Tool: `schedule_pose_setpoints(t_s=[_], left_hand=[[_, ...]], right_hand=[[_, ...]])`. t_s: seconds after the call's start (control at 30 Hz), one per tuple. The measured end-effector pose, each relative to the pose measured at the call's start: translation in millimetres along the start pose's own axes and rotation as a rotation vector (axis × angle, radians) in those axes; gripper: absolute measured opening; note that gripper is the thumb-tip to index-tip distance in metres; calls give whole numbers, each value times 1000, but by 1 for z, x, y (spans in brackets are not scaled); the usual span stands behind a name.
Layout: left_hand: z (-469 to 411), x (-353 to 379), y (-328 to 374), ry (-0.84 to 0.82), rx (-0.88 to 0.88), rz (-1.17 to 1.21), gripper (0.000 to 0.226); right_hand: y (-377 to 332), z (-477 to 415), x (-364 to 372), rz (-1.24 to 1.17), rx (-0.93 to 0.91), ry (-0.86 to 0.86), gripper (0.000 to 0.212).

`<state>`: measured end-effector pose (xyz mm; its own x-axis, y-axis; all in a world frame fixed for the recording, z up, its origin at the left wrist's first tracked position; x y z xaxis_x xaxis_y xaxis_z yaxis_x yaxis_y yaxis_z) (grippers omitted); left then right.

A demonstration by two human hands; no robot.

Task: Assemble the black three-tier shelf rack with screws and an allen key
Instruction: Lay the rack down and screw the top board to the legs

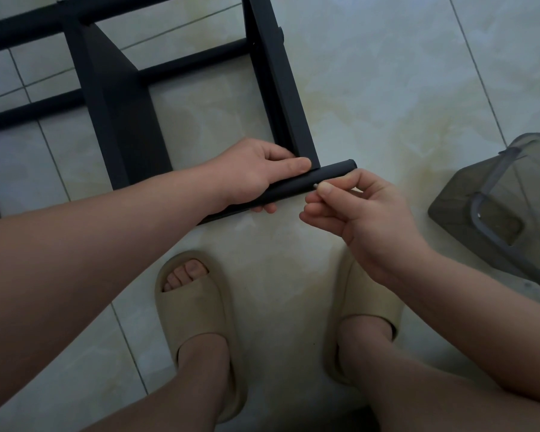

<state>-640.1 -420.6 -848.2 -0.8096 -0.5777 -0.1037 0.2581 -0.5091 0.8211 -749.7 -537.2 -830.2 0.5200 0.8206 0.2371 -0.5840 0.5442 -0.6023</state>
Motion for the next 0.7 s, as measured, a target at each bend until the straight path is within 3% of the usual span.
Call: schedule_pose_setpoints(t_s=[0.33,0.4,0.57,0.7], left_hand=[[0,0,2,1,7,-10,26],[0,1,1,0,8,-5,26],[-1,1,0,-11,11,5,26],[-2,1,-1,-19,8,0,26]], right_hand=[[-16,-1,-3,567,-288,107,23],[-16,-1,-3,602,-320,110,22],[-13,-5,-3,409,-250,97,24],[-27,-6,-6,646,-255,176,27]])
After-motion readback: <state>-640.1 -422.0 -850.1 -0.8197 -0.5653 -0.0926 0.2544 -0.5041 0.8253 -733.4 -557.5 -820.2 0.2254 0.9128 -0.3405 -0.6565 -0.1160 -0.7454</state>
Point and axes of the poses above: each hand's wrist, its own z-axis away from the middle knuckle, its own x-axis out of the palm, y = z × x, the point moved 8 cm from there along -z, towards the middle knuckle, and after that the axes turned 9 degrees about x, right-handed, at the moved point
